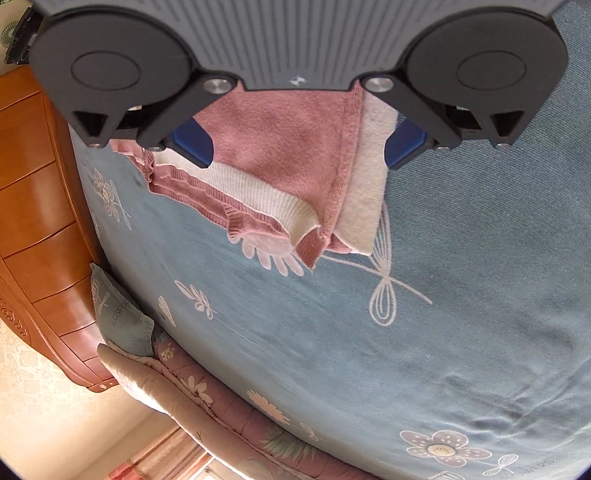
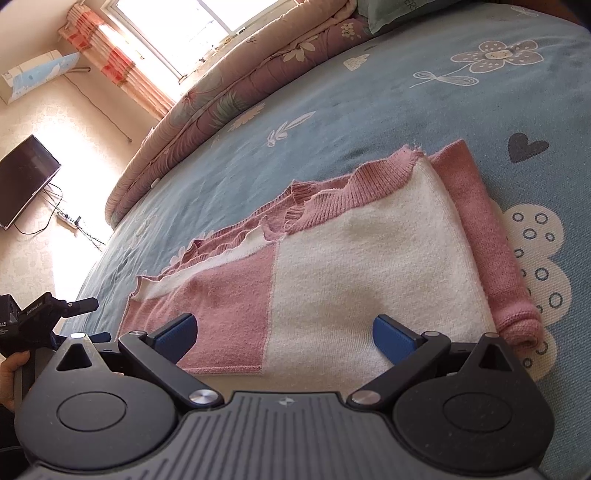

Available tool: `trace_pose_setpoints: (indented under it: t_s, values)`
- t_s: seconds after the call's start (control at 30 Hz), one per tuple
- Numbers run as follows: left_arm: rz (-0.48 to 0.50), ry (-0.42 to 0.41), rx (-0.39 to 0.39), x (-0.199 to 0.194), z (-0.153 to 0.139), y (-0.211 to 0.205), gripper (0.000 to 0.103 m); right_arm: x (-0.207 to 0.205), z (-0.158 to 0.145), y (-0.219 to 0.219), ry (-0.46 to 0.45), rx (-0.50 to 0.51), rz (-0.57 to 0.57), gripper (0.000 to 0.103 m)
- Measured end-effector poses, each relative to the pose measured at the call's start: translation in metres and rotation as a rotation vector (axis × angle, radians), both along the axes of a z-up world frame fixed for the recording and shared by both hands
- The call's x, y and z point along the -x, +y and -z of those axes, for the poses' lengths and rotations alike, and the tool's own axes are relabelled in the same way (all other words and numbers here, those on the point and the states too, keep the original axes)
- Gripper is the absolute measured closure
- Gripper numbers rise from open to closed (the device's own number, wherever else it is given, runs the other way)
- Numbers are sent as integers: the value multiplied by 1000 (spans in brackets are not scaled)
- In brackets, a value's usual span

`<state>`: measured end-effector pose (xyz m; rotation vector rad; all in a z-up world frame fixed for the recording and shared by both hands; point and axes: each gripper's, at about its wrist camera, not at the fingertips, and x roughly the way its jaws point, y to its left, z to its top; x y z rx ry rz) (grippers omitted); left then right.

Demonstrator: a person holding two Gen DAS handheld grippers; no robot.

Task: Fold clothes
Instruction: 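Lower the left tool onto the folded sweater's side edge, then close the left tool on the sweater's side edge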

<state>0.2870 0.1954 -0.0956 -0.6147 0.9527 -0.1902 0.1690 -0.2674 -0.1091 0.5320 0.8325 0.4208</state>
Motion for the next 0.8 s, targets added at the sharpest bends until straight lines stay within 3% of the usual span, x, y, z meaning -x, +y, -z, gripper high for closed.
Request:
trace_pose_setpoints:
  t_s: [0.23, 0.4, 0.63, 0.8]
  values:
    - [17, 54, 218, -1, 35, 26, 4, -2, -2, 6, 7, 43, -8, 0]
    - [81, 80, 317, -21, 46, 37, 4, -3, -2, 12, 4, 72, 2, 0]
    - [144, 112, 333, -54, 48, 28, 4, -2, -4, 27, -4, 167, 18, 0]
    - [181, 156, 347, -32, 46, 28, 4, -1, -5, 40, -17, 267, -21, 0]
